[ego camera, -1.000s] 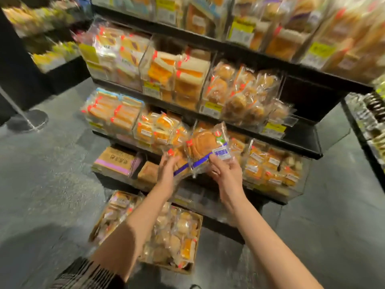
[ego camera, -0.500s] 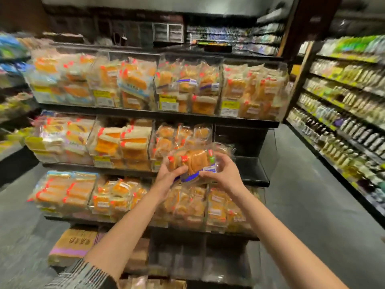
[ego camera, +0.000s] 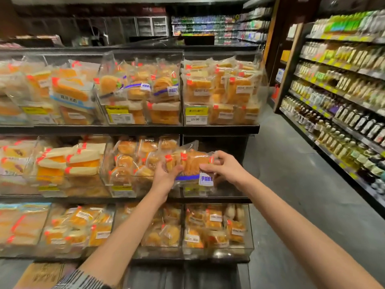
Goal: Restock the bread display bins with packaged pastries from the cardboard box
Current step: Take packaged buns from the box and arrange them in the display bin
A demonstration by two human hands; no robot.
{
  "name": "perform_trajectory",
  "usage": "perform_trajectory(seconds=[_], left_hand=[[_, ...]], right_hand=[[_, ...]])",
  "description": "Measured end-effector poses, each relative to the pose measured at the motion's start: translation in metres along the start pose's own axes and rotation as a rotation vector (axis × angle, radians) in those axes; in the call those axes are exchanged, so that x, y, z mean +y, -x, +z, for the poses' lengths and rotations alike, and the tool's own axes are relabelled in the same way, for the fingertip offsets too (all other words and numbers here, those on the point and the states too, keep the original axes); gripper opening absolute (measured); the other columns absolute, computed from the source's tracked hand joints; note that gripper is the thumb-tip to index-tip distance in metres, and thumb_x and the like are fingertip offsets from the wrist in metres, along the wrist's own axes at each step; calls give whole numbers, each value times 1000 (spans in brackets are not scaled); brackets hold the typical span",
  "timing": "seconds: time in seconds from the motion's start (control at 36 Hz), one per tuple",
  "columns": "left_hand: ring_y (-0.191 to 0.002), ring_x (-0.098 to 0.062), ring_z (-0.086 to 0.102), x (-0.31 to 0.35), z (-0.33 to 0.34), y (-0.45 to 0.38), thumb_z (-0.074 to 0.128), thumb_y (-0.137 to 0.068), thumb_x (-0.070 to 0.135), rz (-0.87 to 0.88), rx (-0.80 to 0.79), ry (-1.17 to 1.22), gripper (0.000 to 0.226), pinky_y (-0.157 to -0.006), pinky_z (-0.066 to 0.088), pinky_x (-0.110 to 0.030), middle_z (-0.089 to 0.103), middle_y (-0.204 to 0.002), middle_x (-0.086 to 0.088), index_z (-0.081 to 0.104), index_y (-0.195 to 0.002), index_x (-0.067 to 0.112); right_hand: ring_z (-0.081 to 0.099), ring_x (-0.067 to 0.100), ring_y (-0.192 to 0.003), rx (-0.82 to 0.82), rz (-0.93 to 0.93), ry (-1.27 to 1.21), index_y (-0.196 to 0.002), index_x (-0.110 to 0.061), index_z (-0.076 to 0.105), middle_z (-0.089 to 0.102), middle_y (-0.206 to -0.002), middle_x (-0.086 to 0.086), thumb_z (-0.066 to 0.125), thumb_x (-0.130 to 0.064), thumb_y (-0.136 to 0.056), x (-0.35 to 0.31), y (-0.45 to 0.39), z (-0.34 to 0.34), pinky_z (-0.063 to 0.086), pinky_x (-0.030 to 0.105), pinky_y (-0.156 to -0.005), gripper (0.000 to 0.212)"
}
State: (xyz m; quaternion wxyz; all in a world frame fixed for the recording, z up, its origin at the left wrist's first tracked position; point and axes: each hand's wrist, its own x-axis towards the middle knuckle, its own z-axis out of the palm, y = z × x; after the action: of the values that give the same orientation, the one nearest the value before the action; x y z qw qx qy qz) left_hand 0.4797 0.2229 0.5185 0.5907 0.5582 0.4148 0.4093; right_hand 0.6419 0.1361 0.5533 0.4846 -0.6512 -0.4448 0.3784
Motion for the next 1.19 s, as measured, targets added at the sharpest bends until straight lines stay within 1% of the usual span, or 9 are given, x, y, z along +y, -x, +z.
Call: perform_trajectory(seconds=[0.11, 0.28, 0.5, 0.64, 0.78, 0.86, 0.97, 1.08, 1.19], left_hand=[[-124, -9, 41, -4, 10, -27, 60, -91, 15, 9, 39, -83, 62, -88, 32, -13, 42, -146, -5, 31, -145, 12], [-141, -16, 28, -15, 3, -66, 65, -89, 24, -38, 163, -106, 77, -98, 28, -21, 27, -156, -4, 21, -151, 11], [-137, -19, 38, -34, -12, -99, 70, -84, 23, -79, 217, -35, 79, -109, 35, -32, 35, -152, -4, 27, -149, 15], [-109, -36, 62, -53, -28, -110, 86, -46, 64, -179, 201, -74, 85, -92, 49, -58, 58, -123, -23, 53, -112, 20], [-116, -27, 60, -57, -30, -114, 91, -35, 58, -196, 176, -1, 119, -96, 50, -51, 58, -132, -8, 44, -137, 17], [-109, -27, 64, -53, -29, -113, 90, -38, 46, -201, 155, 46, 113, -92, 53, -50, 59, -130, -12, 44, -136, 12], [-119, -26, 58, -52, -30, -115, 91, -38, 49, -171, 129, 9, 102, -99, 47, -52, 59, -131, -8, 52, -127, 17], [-114, -21, 60, -46, -27, -114, 84, -48, 42, -131, 77, -96, 76, -98, 49, -47, 62, -123, -2, 56, -117, 26], [-110, -11, 60, -40, -21, -111, 80, -68, 27, -91, -6, -151, 59, -95, 49, -33, 61, -119, 8, 53, -119, 25]], right_hand=[[71, 16, -82, 9, 13, -55, -95, -15, 55, 70, -95, 8, 78, -17, -78, 16, -33, -32, 56, 26, -59, 29], [67, 16, -91, 215, 69, -225, -119, -14, 58, 64, -104, 5, 81, -7, -72, 56, -92, -64, 59, 31, -69, 53], [65, 23, -96, 213, 248, 77, -92, -10, 66, 67, -98, 8, 91, -11, -58, 118, -174, -32, 55, 32, -75, 42], [61, 24, -107, 121, 369, 179, -78, -11, 65, 65, -101, 7, 90, -9, -60, 139, -216, -2, 51, 35, -91, 31], [66, 23, -94, 71, 361, 583, -97, -13, 73, 71, -99, 6, 84, -33, -70, 148, -235, 9, 53, 30, -74, 35], [66, 19, -90, 74, 265, 936, -101, -18, 69, 69, -95, 0, 65, -39, -86, 144, -231, 19, 49, 28, -66, 26], [65, 19, -94, 64, 298, 1070, -123, -13, 50, 66, -101, 0, 75, -56, -71, 140, -230, 21, 45, 28, -67, 72], [59, 24, -110, 41, 337, 1086, -134, -14, 36, 60, -118, 6, 80, -65, -57, 131, -223, 14, 50, 36, -86, 102], [59, 23, -106, 108, 24, 770, -126, -14, 49, 61, -117, 7, 66, -50, -84, 97, -205, -1, 48, 29, -79, 57]])
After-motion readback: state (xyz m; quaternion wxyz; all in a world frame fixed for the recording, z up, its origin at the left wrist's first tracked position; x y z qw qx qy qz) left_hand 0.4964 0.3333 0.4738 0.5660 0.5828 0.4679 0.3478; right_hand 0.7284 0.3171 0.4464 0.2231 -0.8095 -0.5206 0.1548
